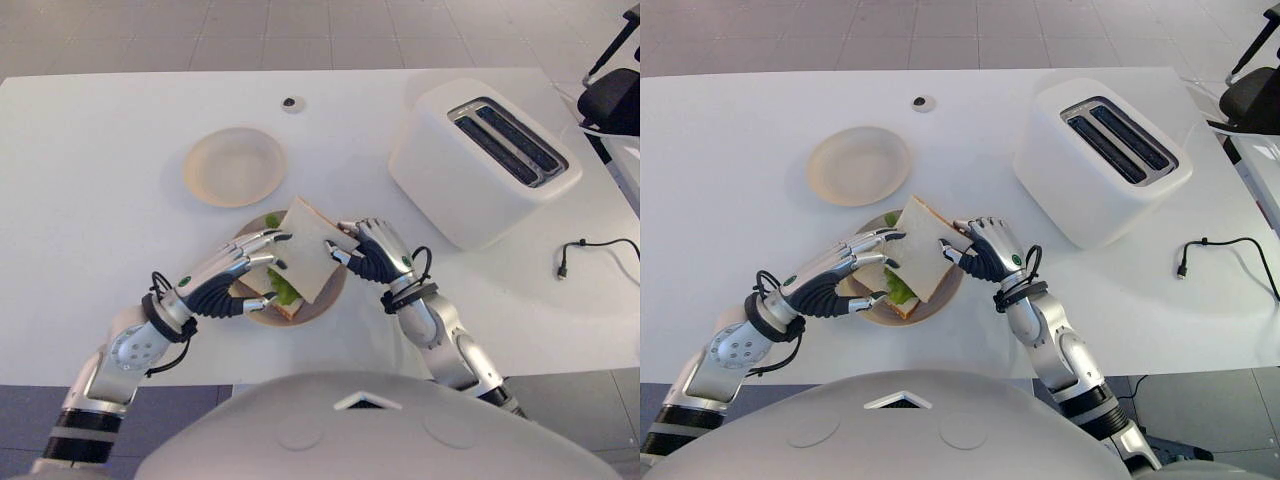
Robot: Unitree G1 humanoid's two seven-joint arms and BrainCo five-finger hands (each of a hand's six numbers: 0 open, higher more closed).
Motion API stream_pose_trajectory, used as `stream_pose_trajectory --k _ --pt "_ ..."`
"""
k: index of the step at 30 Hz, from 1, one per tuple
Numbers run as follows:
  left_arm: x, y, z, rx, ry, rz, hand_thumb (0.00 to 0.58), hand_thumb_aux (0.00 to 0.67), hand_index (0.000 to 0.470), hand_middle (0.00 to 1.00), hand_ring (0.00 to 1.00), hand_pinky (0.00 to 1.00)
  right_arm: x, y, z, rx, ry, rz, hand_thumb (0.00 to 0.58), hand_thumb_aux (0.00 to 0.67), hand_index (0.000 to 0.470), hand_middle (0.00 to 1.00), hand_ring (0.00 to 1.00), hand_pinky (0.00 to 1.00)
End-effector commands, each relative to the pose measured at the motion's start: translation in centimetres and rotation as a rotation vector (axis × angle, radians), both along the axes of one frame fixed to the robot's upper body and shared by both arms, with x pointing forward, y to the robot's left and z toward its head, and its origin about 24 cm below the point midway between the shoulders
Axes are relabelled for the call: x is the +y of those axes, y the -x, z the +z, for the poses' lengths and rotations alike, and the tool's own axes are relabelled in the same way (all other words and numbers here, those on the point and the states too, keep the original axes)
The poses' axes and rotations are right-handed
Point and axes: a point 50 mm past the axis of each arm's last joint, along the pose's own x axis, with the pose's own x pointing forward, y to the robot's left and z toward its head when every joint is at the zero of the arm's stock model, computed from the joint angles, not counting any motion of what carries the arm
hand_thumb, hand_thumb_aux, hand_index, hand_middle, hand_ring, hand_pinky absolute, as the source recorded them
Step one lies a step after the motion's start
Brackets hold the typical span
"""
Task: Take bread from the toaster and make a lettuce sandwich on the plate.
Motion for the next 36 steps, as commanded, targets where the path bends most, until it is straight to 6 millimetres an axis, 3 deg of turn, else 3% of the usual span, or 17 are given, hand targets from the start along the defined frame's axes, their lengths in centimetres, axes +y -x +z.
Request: stream_pose_trajectory --k 1,2,3,8,10,12,15,17,18,19,25,26,27,28,29,31,36 --pt "0.9 0.2 -0.4 0.072 -0.081 0.005 0.508 0.434 0.304 0.00 0.00 0.00 -0.4 -0.1 0.1 -0.030 0.073 0.032 0.392 0.289 0.203 0.00 0.00 0.00" --pt "1.0 0.3 -1.0 0.105 -0.107 -0.002 0.494 0.413 0.289 0.00 0.00 0.00 -0.3 0.0 0.3 -0.039 0.063 0.037 0.132 0.081 0.057 0.00 0.00 0.00" --pt "1.0 0.4 -1.6 0.130 -0.129 -0.008 0.498 0.418 0.293 0.00 0.00 0.00 -0.3 0.0 0.6 -0.051 0.052 0.037 0.000 0.000 0.000 0.00 0.00 0.00" --pt "0.9 0.5 -2.5 0.158 -0.154 -0.008 0.539 0.491 0.345 0.00 0.00 0.00 -1.0 -0.8 1.9 -0.131 0.022 0.001 0.000 0.000 0.000 0.00 0.00 0.00" --pt "1.1 0.3 -1.9 0.115 -0.134 0.010 0.540 0.494 0.347 0.00 0.00 0.00 -2.0 -1.4 2.5 -0.179 0.025 -0.038 0.000 0.000 0.000 0.00 0.00 0.00" --pt "1.0 -0.4 -0.5 0.014 -0.067 0.043 0.565 0.562 0.394 0.00 0.00 0.00 -2.8 -1.9 3.1 -0.216 0.024 -0.065 0.000 0.000 0.000 0.00 0.00 0.00" --pt "1.0 -1.2 1.6 -0.124 0.027 0.083 0.511 0.439 0.308 0.00 0.00 0.00 -3.6 -2.3 3.8 -0.256 0.018 -0.090 0.000 0.000 0.000 0.00 0.00 0.00" --pt "1.1 -1.4 3.1 -0.213 0.110 0.109 0.425 0.323 0.227 0.00 0.00 0.00 -4.0 -2.5 4.1 -0.274 0.006 -0.097 0.000 0.000 0.000 0.00 0.00 0.00" --pt "1.0 -1.5 4.0 -0.249 0.166 0.114 0.172 0.108 0.076 0.00 0.00 0.00 -4.0 -2.5 4.1 -0.273 -0.006 -0.097 0.000 0.000 0.000 0.00 0.00 0.00" --pt "0.7 -1.5 4.7 -0.262 0.234 0.111 0.000 0.000 0.000 0.00 0.00 0.00 -3.9 -2.5 4.0 -0.268 -0.019 -0.086 0.000 0.000 0.000 0.00 0.00 0.00" --pt "1.8 -0.1 5.3 -0.038 0.543 0.098 0.000 0.000 0.000 0.00 0.00 0.00 -3.8 -1.9 3.8 -0.176 -0.166 -0.026 0.000 0.000 0.000 0.00 0.00 0.00" --pt "2.6 0.2 4.7 0.021 0.539 0.126 0.194 0.123 0.087 0.00 0.00 0.00 -4.2 -1.8 3.7 -0.151 -0.189 -0.026 0.000 0.000 0.000 0.00 0.00 0.00" --pt "3.6 0.6 3.6 0.084 0.511 0.173 0.464 0.370 0.260 0.00 0.00 0.00 -4.7 -1.6 3.6 -0.112 -0.227 -0.028 0.000 0.000 0.000 0.00 0.00 0.00" --pt "4.7 1.1 2.5 0.155 0.491 0.209 0.580 0.670 0.470 0.27 0.27 0.27 -5.0 -1.3 3.6 -0.065 -0.286 -0.021 0.506 0.431 0.302 1.00 1.00 1.00" --pt "5.9 2.0 1.0 0.262 0.472 0.244 0.580 0.670 0.470 1.00 1.00 1.00 -5.0 -0.8 3.7 -0.006 -0.356 0.019 0.580 0.670 0.470 1.00 1.00 1.00" --pt "7.8 4.1 -0.9 0.394 0.382 0.294 0.580 0.670 0.470 1.00 1.00 1.00 -4.7 0.8 4.4 0.111 -0.502 0.173 0.580 0.670 0.470 1.00 1.00 1.00" --pt "11.9 5.7 -1.2 0.433 0.109 0.384 0.580 0.670 0.470 1.00 1.00 1.00 -5.4 4.5 4.5 0.353 -0.547 0.462 0.580 0.670 0.470 1.00 1.00 1.00"
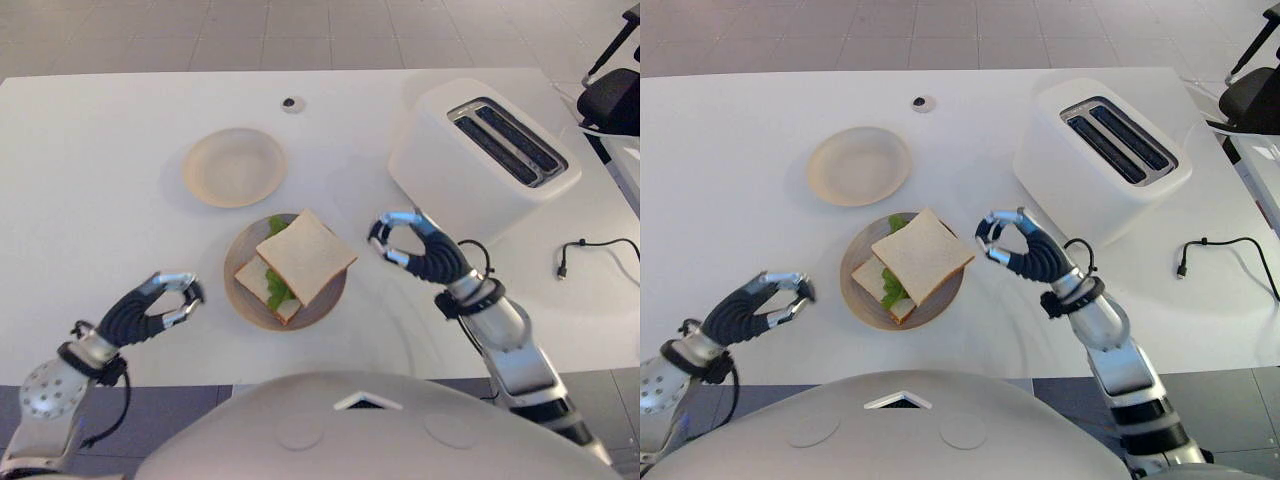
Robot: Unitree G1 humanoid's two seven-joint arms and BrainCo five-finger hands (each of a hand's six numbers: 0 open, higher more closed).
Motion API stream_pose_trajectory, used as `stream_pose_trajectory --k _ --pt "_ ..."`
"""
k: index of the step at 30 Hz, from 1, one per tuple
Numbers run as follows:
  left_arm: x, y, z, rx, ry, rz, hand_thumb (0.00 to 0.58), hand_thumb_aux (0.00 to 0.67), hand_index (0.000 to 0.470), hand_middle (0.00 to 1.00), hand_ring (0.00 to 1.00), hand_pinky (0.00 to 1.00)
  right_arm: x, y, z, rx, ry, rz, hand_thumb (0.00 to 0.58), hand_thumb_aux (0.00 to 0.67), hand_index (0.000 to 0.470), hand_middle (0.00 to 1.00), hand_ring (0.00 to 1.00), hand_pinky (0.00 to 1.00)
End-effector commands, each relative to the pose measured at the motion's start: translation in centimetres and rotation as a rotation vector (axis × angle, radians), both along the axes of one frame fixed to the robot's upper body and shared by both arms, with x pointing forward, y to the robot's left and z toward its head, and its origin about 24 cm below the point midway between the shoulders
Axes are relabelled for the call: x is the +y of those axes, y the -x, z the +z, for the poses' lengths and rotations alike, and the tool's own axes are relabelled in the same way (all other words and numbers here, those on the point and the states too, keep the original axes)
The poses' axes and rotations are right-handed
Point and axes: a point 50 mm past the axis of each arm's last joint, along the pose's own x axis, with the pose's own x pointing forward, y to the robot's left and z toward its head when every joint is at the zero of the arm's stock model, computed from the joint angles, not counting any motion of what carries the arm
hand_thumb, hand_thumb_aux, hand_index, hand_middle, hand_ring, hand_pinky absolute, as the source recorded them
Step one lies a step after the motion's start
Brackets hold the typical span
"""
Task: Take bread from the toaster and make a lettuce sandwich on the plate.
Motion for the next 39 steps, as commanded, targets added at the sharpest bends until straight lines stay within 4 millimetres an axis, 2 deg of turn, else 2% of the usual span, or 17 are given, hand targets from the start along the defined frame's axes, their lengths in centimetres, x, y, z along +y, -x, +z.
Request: stream_pose_trajectory --k 1,3,5,7,9,13,17,22,26,28,32,34,35,36,37,38,39 --pt "2.7 0.5 0.1 0.068 -0.205 -0.037 0.580 0.670 0.470 1.00 1.00 1.00 -0.7 2.8 -0.7 0.122 0.046 0.223 0.580 0.670 0.470 1.00 1.00 1.00" --pt "2.9 0.8 -0.2 0.117 -0.256 -0.103 0.580 0.670 0.470 1.00 1.00 1.00 -1.6 4.3 -2.4 0.216 0.142 0.314 0.580 0.670 0.470 1.00 1.00 1.00" --pt "2.2 1.4 -1.3 0.185 -0.285 -0.197 0.580 0.670 0.470 1.00 1.00 1.00 -2.2 6.1 -4.0 0.315 0.228 0.406 0.580 0.670 0.470 1.00 1.00 1.00" --pt "0.3 1.7 -2.8 0.242 -0.295 -0.335 0.580 0.670 0.470 1.00 1.00 1.00 -1.6 7.7 -5.4 0.389 0.309 0.512 0.580 0.670 0.470 1.00 1.00 1.00" --pt "-1.6 1.4 -4.0 0.265 -0.287 -0.427 0.580 0.670 0.470 1.00 1.00 1.00 -0.2 8.2 -6.7 0.397 0.367 0.564 0.580 0.670 0.470 1.00 1.00 1.00" --pt "-3.5 -0.8 -5.1 0.247 -0.289 -0.481 0.580 0.670 0.470 1.00 1.00 1.00 2.8 6.4 -7.0 0.287 0.344 0.482 0.580 0.670 0.470 1.00 1.00 1.00" --pt "-7.1 -2.6 -5.5 0.170 -0.216 -0.562 0.580 0.670 0.470 1.00 1.00 1.00 4.0 4.0 -6.8 0.230 0.301 0.296 0.580 0.670 0.470 1.00 1.00 1.00" --pt "-12.2 -6.2 -5.6 0.019 -0.106 -0.599 0.580 0.670 0.470 1.00 1.00 1.00 2.3 -0.4 -6.7 0.174 0.316 -0.039 0.580 0.670 0.470 1.00 1.00 1.00" --pt "-15.5 -10.4 -5.3 -0.105 -0.110 -0.566 0.580 0.670 0.470 1.00 1.00 1.00 0.4 -2.3 -6.3 0.138 0.323 -0.202 0.580 0.670 0.470 1.00 1.00 1.00" --pt "-16.4 -13.1 -5.4 -0.154 -0.126 -0.462 0.580 0.670 0.470 1.00 1.00 1.00 0.1 -3.3 -6.0 0.111 0.313 -0.260 0.580 0.670 0.470 1.00 1.00 1.00" --pt "-17.1 -16.5 -5.1 -0.240 -0.122 -0.268 0.580 0.670 0.470 1.00 1.00 1.00 0.5 -4.2 -5.8 0.077 0.262 -0.305 0.580 0.670 0.470 1.00 1.00 1.00" --pt "-17.3 -16.8 -4.8 -0.289 -0.081 -0.209 0.580 0.670 0.470 1.00 1.00 1.00 0.8 -4.2 -5.5 0.053 0.226 -0.306 0.580 0.670 0.470 1.00 1.00 1.00" --pt "-17.2 -16.4 -4.4 -0.333 -0.037 -0.185 0.575 0.607 0.426 1.00 1.00 1.00 1.0 -4.1 -5.1 0.040 0.198 -0.296 0.580 0.670 0.470 1.00 1.00 1.00" --pt "-17.1 -15.6 -3.8 -0.372 0.031 -0.180 0.572 0.591 0.415 1.00 1.00 1.00 1.0 -3.8 -4.8 0.034 0.168 -0.280 0.580 0.670 0.470 1.00 1.00 1.00" --pt "-17.1 -14.4 -3.2 -0.404 0.128 -0.192 0.498 0.418 0.293 1.00 1.00 1.00 1.0 -3.6 -4.5 0.029 0.141 -0.269 0.580 0.665 0.466 1.00 1.00 1.00" --pt "-17.3 -12.7 -2.5 -0.419 0.234 -0.231 0.441 0.342 0.240 1.00 1.00 1.00 1.0 -3.4 -4.3 0.031 0.115 -0.256 0.580 0.654 0.459 1.00 1.00 1.00" --pt "-17.5 -10.7 -1.6 -0.426 0.330 -0.293 0.000 0.000 0.000 0.96 0.96 0.96 1.0 -3.3 -4.1 0.032 0.094 -0.245 0.566 0.565 0.396 1.00 1.00 1.00"
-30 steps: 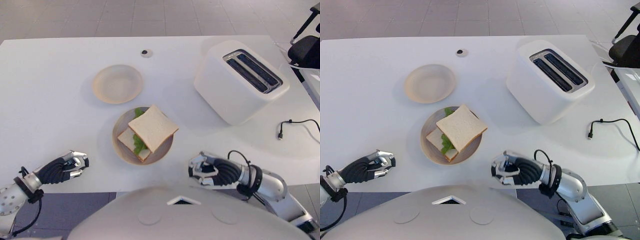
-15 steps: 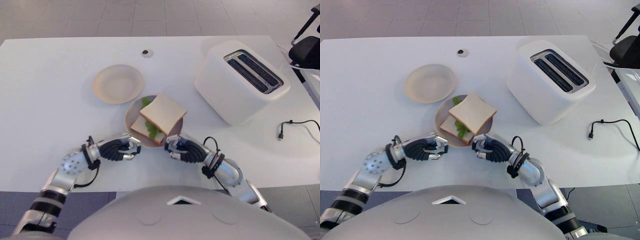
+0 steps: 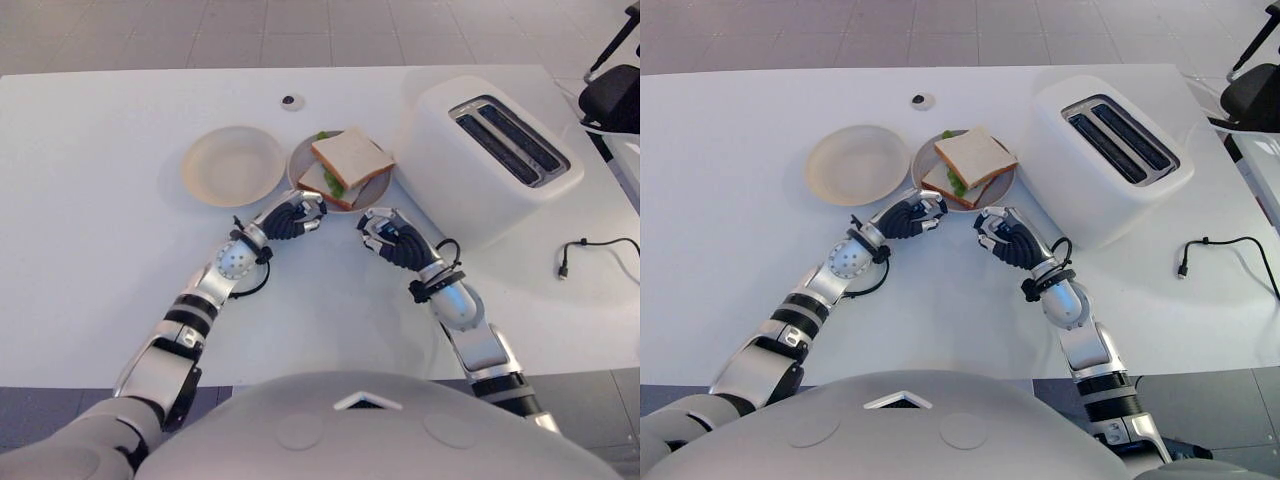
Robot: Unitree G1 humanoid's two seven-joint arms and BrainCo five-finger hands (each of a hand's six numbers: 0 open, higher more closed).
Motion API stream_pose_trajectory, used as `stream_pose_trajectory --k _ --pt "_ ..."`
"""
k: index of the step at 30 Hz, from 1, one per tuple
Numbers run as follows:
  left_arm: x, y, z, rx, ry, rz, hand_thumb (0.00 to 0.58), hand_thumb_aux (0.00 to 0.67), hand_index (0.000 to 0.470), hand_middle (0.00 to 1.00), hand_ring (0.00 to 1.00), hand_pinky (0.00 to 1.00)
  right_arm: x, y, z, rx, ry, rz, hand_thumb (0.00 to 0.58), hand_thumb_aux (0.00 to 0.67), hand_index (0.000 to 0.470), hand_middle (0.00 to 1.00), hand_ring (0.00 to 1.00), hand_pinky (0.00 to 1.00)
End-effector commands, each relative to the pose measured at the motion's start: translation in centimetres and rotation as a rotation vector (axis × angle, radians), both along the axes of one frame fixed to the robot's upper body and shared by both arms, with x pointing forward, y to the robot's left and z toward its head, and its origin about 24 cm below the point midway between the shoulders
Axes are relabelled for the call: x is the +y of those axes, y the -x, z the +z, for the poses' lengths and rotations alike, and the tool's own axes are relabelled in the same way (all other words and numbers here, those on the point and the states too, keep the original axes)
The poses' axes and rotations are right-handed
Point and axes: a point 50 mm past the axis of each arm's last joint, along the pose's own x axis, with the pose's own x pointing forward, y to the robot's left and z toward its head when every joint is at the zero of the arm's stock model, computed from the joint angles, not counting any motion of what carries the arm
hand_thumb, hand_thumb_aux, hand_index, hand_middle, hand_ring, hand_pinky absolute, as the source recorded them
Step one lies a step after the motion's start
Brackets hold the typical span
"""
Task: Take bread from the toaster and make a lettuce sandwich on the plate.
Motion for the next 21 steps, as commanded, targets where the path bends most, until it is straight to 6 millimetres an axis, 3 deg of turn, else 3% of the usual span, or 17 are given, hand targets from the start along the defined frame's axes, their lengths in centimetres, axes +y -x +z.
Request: stream_pose_trajectory --k 1,2,3,4,5,6,10,12,17,21 --pt "-0.3 6.5 2.4 0.016 0.325 -0.208 0.000 0.000 0.000 0.80 0.80 0.80 -0.1 0.6 0.9 -0.011 -0.090 0.046 0.541 0.497 0.348 1.00 1.00 1.00" --pt "-0.4 7.7 3.4 0.038 0.402 -0.258 0.000 0.000 0.000 0.76 0.76 0.76 0.0 0.6 1.1 -0.016 -0.105 0.058 0.516 0.447 0.313 1.00 1.00 1.00" --pt "-0.3 8.6 4.4 0.049 0.463 -0.313 0.000 0.000 0.000 0.60 0.60 0.60 0.0 0.7 1.3 -0.023 -0.119 0.070 0.478 0.389 0.273 0.95 0.95 0.95" --pt "-0.1 8.9 5.5 0.062 0.541 -0.347 0.000 0.000 0.000 0.48 0.48 0.48 0.1 0.7 1.6 -0.028 -0.133 0.086 0.447 0.349 0.245 0.83 0.83 0.83" --pt "0.2 8.7 6.4 0.068 0.614 -0.363 0.000 0.000 0.000 0.22 0.22 0.22 0.2 0.7 1.7 -0.033 -0.140 0.099 0.168 0.105 0.074 0.10 0.10 0.10" --pt "0.6 8.1 6.8 0.071 0.665 -0.352 0.000 0.000 0.000 0.00 0.00 0.00 0.3 0.7 1.8 -0.038 -0.142 0.112 0.000 0.000 0.000 0.00 0.00 0.00" --pt "1.2 4.2 5.8 0.068 0.805 -0.144 0.000 0.000 0.000 0.00 0.00 0.00 0.1 0.2 1.6 -0.045 -0.141 0.093 0.000 0.000 0.000 0.00 0.00 0.00" --pt "1.3 3.2 5.2 0.011 0.845 -0.010 0.000 0.000 0.000 0.00 0.00 0.00 -0.3 -0.2 1.2 -0.040 -0.126 0.048 0.000 0.000 0.000 0.00 0.00 0.00" --pt "2.3 2.7 3.5 -0.076 0.880 0.337 0.000 0.000 0.000 0.00 0.00 0.00 -0.4 -0.5 0.6 -0.075 -0.139 -0.067 0.000 0.000 0.000 0.00 0.00 0.00" --pt "2.1 3.2 2.6 -0.117 0.815 0.448 0.000 0.000 0.000 0.00 0.00 0.00 -0.4 -0.4 0.9 -0.134 -0.177 -0.116 0.000 0.000 0.000 0.00 0.00 0.00"
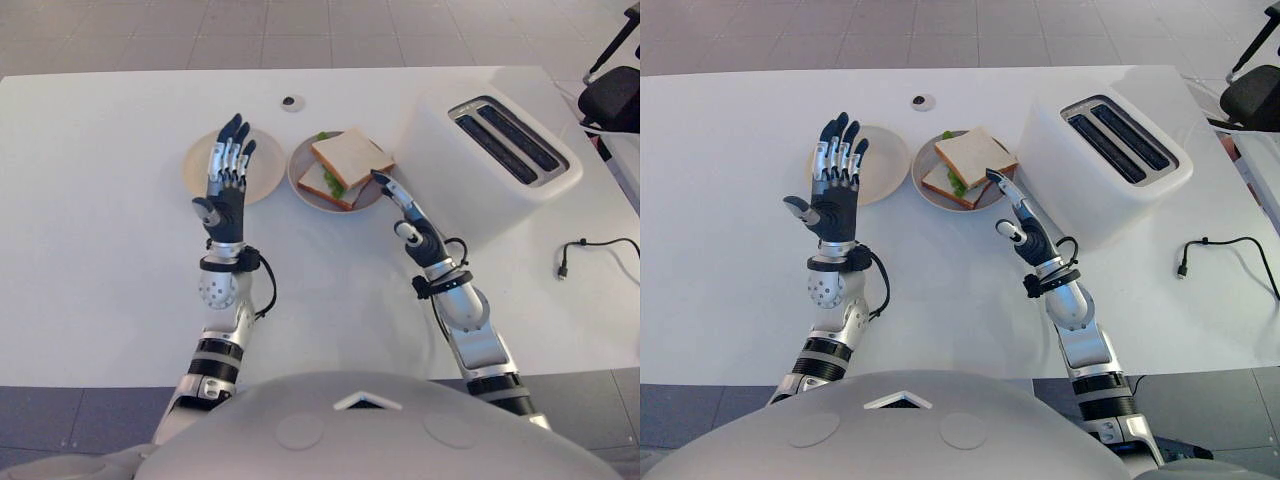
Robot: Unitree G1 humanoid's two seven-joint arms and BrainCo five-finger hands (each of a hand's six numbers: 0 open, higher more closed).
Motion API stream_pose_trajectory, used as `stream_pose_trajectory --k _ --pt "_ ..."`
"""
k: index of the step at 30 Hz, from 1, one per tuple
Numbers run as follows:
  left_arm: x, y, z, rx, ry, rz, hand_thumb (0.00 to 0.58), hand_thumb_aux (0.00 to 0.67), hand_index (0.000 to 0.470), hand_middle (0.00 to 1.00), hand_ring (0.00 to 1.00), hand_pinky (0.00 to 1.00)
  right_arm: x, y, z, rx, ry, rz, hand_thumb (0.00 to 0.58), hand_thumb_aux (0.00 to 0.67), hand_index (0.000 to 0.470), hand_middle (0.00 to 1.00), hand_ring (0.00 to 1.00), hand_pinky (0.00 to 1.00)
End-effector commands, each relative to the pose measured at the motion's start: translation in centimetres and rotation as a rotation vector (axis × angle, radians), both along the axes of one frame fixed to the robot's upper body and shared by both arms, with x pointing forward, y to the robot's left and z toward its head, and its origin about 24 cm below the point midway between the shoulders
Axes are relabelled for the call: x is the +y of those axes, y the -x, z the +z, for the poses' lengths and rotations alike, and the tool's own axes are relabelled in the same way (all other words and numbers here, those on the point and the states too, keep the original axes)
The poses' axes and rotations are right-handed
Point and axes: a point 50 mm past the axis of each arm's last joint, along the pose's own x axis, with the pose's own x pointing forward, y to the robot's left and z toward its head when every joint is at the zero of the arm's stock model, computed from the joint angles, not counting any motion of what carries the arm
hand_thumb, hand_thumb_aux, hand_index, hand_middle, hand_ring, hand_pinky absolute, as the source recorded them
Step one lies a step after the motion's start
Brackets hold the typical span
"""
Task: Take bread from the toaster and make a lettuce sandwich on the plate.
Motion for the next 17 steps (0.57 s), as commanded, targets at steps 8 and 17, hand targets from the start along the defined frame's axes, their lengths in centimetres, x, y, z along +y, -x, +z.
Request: stream_pose_trajectory --k 8,17 --pt "-1.3 1.0 -2.0 0.103 -0.086 0.144 0.000 0.000 0.000 0.00 0.00 0.00 -1.2 0.2 0.9 -0.059 -0.117 -0.098 0.000 0.000 0.000 0.00 0.00 0.00" --pt "-1.6 1.5 -2.0 0.120 -0.111 0.179 0.000 0.000 0.000 0.00 0.00 0.00 -2.4 0.4 2.3 -0.118 -0.303 -0.211 0.000 0.000 0.000 0.00 0.00 0.00"
